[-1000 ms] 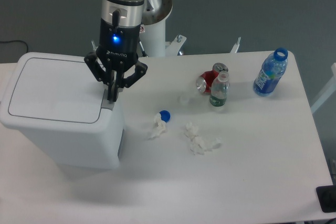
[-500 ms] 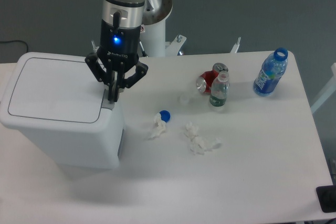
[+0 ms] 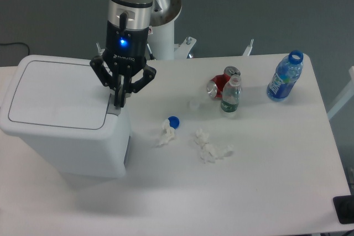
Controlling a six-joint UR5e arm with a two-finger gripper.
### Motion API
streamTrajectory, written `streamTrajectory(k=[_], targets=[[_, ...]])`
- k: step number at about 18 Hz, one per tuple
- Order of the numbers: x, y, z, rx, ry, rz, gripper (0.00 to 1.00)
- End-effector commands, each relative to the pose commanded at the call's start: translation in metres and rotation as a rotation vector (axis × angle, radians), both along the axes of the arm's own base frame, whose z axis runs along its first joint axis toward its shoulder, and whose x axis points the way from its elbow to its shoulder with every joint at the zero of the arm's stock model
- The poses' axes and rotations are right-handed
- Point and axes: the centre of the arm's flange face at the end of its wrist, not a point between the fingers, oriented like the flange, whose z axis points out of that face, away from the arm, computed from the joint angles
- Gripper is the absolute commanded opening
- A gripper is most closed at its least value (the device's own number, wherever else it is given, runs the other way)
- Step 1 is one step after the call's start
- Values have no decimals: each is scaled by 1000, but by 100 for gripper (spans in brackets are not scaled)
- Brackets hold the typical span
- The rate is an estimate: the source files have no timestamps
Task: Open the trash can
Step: 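Hold the gripper fingers against the lid edge, then push the lid edge down so the lid flips open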
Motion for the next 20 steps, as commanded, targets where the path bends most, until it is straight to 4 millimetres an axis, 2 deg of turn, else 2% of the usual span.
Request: streamTrajectory(k=[14,16,17,20], targets=[[-3,-1,-1,-1,0,3,19],[-11,-4,10,18,13,18,21],[-21,-8,25,44,25,33,28],[-42,-27,54,106,40,73,72]])
